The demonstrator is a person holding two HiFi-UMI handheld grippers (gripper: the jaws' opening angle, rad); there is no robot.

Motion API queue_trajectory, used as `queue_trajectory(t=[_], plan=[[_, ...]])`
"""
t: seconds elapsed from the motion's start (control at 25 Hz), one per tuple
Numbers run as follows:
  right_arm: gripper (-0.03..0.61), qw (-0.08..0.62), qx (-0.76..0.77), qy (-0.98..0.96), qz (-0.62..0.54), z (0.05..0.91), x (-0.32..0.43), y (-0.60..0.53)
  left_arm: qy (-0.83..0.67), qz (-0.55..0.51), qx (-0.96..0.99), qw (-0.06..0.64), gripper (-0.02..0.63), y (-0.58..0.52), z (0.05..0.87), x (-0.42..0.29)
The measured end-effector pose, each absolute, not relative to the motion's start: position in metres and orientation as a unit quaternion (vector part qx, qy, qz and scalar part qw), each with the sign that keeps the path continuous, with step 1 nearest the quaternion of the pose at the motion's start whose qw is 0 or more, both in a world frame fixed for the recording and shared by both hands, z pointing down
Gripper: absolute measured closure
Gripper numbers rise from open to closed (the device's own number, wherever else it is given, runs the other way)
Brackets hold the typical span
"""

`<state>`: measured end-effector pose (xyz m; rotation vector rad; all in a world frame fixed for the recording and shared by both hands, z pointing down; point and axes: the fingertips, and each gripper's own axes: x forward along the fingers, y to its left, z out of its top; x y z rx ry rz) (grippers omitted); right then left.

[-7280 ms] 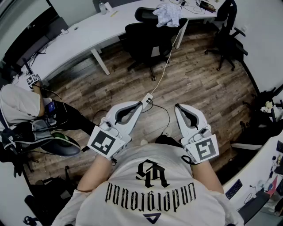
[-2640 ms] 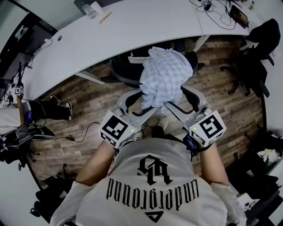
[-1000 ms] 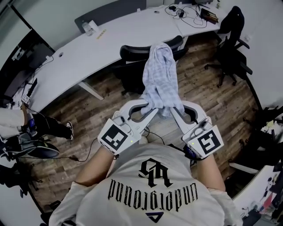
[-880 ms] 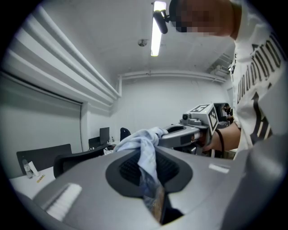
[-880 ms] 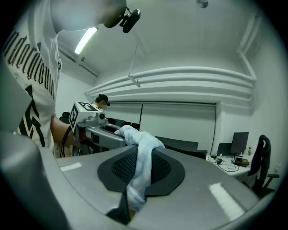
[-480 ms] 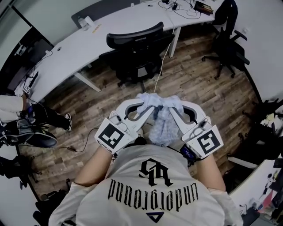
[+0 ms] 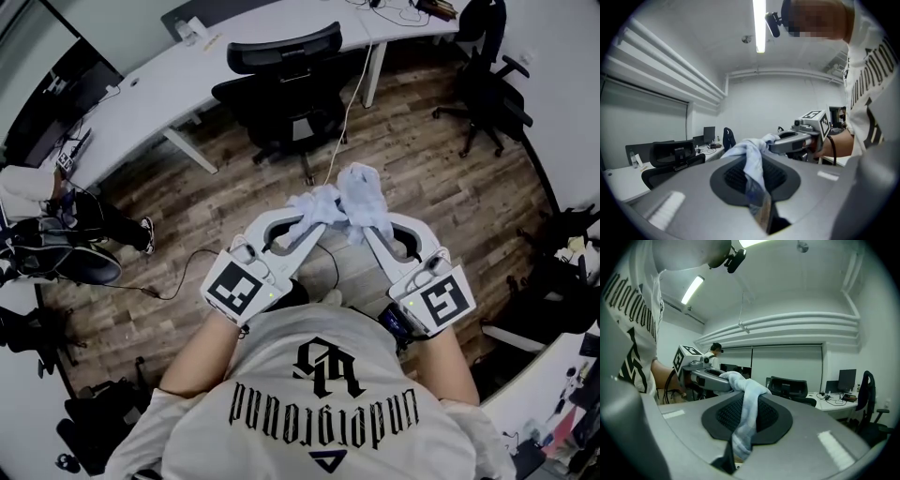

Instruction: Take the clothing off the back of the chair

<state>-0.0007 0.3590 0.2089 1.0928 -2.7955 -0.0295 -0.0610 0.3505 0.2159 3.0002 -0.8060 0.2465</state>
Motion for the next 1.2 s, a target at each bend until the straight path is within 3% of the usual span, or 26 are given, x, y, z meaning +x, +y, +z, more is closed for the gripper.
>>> queue_trajectory(t=[0.44,1.2], plan=[[0.538,0.073,0.373,-0.925,-0.009,0.208,-0.028,0.403,-0.241,0.079,0.967,0.013,0.528,0.396,0.217,-0.092],[0.538,0.093,0.387,-0.917,-0.029,0.214,-0.172,0.47,-0.223,0.049,0.973,0.034,0.526,0.464,0.214,-0.25]])
